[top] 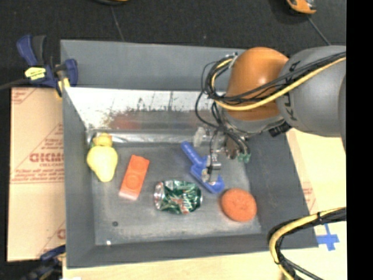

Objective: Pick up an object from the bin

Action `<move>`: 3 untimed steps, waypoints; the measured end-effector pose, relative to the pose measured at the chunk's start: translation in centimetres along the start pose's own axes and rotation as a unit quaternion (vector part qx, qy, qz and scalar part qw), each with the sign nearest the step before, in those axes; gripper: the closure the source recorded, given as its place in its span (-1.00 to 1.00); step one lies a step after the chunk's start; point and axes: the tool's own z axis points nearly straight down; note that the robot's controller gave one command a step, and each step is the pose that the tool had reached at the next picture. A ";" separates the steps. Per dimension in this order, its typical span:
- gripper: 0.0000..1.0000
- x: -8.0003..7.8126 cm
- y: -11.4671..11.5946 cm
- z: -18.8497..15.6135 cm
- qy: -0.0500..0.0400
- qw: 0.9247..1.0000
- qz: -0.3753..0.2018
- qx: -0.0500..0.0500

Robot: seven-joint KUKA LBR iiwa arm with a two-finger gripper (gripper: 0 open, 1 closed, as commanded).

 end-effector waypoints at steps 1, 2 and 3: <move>-1.00 -0.1 0.0 -0.5 -0.004 1.000 0.000 0.000; -1.00 0.9 4.0 0.7 -0.003 0.988 -0.156 0.001; -1.00 1.1 6.3 1.6 -0.004 0.987 -0.158 0.001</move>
Offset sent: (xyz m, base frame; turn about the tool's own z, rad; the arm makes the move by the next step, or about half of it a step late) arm -0.0126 0.0518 -0.0110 -0.3862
